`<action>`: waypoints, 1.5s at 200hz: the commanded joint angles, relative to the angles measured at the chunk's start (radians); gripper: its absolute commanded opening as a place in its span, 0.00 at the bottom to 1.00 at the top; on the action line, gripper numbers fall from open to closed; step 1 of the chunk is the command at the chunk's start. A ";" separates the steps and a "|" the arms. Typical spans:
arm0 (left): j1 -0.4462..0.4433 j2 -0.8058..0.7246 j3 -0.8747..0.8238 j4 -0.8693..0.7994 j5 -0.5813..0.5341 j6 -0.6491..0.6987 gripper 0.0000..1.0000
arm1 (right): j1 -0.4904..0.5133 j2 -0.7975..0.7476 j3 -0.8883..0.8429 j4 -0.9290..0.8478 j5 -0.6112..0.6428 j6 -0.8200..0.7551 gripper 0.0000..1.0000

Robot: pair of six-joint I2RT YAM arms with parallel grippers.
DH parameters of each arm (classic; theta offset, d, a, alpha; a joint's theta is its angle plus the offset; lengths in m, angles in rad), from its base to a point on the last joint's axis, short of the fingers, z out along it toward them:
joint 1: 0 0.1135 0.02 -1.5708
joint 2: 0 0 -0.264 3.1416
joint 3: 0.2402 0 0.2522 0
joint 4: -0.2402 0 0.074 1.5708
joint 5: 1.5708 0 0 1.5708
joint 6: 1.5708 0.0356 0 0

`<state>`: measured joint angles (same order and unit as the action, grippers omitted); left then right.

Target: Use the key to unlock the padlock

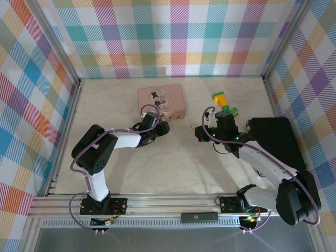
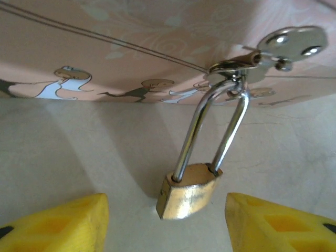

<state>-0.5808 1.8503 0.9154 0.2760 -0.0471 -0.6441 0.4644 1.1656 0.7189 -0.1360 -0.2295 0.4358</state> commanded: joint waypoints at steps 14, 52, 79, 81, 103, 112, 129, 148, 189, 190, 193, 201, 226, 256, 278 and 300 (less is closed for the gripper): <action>-0.002 0.049 0.037 0.096 -0.009 0.045 0.54 | -0.004 -0.029 -0.034 0.004 -0.034 -0.017 0.00; -0.001 0.095 0.044 0.124 0.028 0.081 0.47 | -0.004 -0.020 -0.035 0.021 -0.041 -0.017 0.00; -0.001 0.128 0.069 0.132 0.058 0.097 0.43 | -0.004 -0.009 -0.026 0.028 -0.044 -0.019 0.00; -0.001 0.132 0.069 0.132 0.058 0.097 0.43 | -0.003 -0.010 -0.026 0.028 -0.045 -0.017 0.00; -0.001 0.157 0.094 0.116 0.061 0.098 0.41 | -0.004 0.003 -0.038 0.067 -0.061 0.002 0.00; -0.001 0.163 0.096 0.119 0.066 0.097 0.39 | -0.004 0.008 -0.045 0.082 -0.069 0.013 0.00; -0.001 0.167 0.086 0.125 0.063 0.087 0.36 | -0.004 0.019 -0.057 0.107 -0.074 0.031 0.00; -0.001 0.158 0.062 0.127 0.042 0.069 0.32 | -0.004 0.030 -0.069 0.129 -0.070 0.042 0.00; -0.001 0.147 0.008 0.151 0.041 0.022 0.37 | -0.004 0.055 -0.087 0.169 -0.069 0.062 0.00; -0.001 0.148 0.007 0.152 0.040 0.020 0.37 | -0.004 0.055 -0.087 0.169 -0.069 0.061 0.00; -0.001 0.148 0.006 0.151 0.041 0.016 0.39 | -0.004 0.057 -0.086 0.171 -0.070 0.062 0.00; -0.001 0.152 0.002 0.152 0.043 0.010 0.40 | -0.003 0.062 -0.084 0.171 -0.073 0.062 0.00; -0.001 0.167 -0.002 0.170 0.048 0.000 0.33 | -0.004 0.069 -0.075 0.171 -0.079 0.062 0.00; -0.001 0.170 0.004 0.175 0.067 0.000 0.21 | -0.004 0.066 -0.078 0.171 -0.067 0.064 0.00; -0.001 0.159 0.005 0.182 0.088 -0.005 0.14 | -0.004 0.062 -0.083 0.170 -0.064 0.067 0.00; 0.001 0.131 0.011 0.171 0.137 -0.064 0.05 | -0.004 0.068 -0.091 0.173 -0.066 0.075 0.00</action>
<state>-0.5797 1.9816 0.9440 0.5236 0.0235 -0.6460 0.4641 1.2289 0.6411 0.0078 -0.2852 0.4934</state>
